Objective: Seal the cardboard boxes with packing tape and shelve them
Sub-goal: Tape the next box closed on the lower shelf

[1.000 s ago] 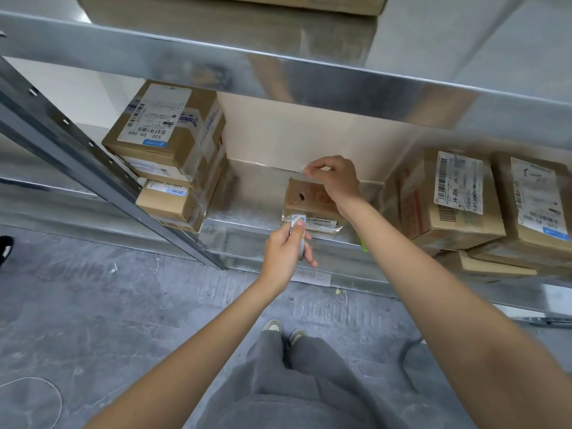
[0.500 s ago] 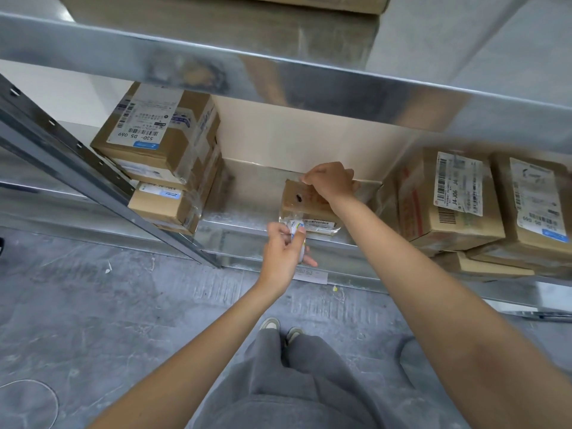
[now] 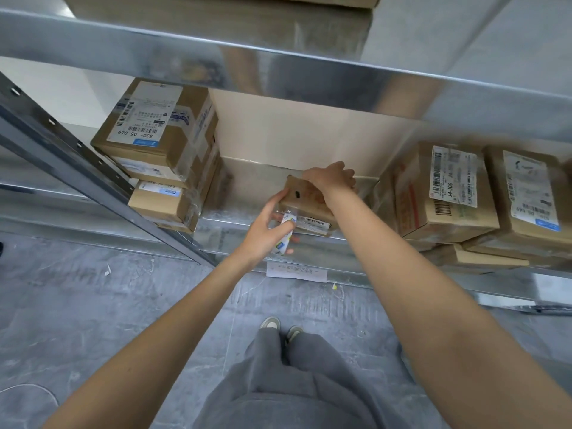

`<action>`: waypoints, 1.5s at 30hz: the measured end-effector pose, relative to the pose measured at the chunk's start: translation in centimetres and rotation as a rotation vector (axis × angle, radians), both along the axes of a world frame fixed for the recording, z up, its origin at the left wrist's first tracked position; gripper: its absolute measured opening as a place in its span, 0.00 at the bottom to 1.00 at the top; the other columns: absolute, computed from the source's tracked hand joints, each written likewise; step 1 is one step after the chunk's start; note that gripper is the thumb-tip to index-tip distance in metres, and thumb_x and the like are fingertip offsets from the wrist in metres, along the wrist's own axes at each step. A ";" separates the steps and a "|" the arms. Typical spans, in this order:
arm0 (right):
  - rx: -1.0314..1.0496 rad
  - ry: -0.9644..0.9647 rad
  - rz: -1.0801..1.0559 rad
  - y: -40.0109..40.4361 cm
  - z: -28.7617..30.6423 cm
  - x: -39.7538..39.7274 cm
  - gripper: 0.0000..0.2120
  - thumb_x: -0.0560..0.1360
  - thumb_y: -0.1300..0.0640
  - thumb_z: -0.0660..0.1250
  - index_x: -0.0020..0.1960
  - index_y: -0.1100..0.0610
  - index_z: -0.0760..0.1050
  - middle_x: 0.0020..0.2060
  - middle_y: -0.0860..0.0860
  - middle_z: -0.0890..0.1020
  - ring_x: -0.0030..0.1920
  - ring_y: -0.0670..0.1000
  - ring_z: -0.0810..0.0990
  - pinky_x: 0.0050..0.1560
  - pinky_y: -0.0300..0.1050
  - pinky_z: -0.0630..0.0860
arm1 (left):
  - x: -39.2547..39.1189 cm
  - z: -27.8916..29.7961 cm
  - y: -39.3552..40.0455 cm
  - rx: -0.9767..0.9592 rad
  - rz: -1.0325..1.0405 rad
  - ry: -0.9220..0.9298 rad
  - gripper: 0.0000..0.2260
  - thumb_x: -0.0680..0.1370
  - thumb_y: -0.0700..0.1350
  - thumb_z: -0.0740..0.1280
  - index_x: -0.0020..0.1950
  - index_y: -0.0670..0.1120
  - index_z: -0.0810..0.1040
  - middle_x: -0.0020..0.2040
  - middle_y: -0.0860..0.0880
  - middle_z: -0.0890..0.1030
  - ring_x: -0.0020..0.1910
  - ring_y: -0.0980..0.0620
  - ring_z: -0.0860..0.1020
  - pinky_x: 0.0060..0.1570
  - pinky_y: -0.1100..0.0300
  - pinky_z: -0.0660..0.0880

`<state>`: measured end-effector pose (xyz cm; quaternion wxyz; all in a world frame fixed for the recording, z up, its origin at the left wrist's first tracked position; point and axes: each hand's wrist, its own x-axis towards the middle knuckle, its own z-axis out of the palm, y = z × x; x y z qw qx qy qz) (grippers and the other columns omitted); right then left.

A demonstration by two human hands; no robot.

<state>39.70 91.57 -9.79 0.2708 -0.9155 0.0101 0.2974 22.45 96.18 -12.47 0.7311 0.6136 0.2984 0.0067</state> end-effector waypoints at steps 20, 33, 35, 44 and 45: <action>0.042 -0.650 0.995 -6.9 -3.0 -3.2 0.34 0.80 0.39 0.54 0.77 0.61 0.58 0.77 0.56 0.60 0.77 0.55 0.57 0.76 0.50 0.52 | 0.3 0.0 1.3 -0.044 -0.093 0.010 0.28 0.79 0.41 0.67 0.74 0.63 0.62 0.53 0.43 0.82 0.42 0.43 0.83 0.35 0.56 0.79; 0.047 -1.012 1.120 -7.5 -5.4 -3.4 0.32 0.69 0.63 0.72 0.72 0.56 0.69 0.69 0.51 0.74 0.66 0.67 0.73 0.55 0.60 0.72 | 0.4 0.5 1.2 -0.097 -0.039 0.004 0.29 0.79 0.41 0.66 0.75 0.63 0.62 0.50 0.43 0.82 0.42 0.43 0.83 0.35 0.57 0.78; 0.054 -1.036 1.112 -7.5 -5.5 -3.3 0.31 0.70 0.63 0.73 0.72 0.56 0.69 0.69 0.51 0.74 0.65 0.67 0.73 0.54 0.60 0.73 | 0.0 0.0 0.4 -0.047 0.053 -0.001 0.30 0.79 0.45 0.68 0.76 0.60 0.59 0.48 0.43 0.82 0.41 0.48 0.82 0.36 0.58 0.77; 0.439 -0.726 0.699 -7.2 -3.8 -4.9 0.21 0.80 0.55 0.56 0.72 0.53 0.70 0.70 0.50 0.73 0.63 0.60 0.75 0.62 0.56 0.71 | -2.5 0.1 -0.2 0.361 0.295 -0.092 0.32 0.65 0.63 0.73 0.67 0.62 0.69 0.68 0.55 0.67 0.68 0.61 0.67 0.61 0.71 0.65; 0.550 -0.652 0.661 -7.1 -3.8 -5.4 0.21 0.80 0.58 0.57 0.72 0.55 0.71 0.70 0.52 0.73 0.65 0.58 0.75 0.65 0.53 0.71 | -1.9 0.5 0.0 0.337 0.316 -0.127 0.26 0.66 0.61 0.74 0.63 0.62 0.73 0.66 0.53 0.70 0.65 0.60 0.70 0.60 0.69 0.69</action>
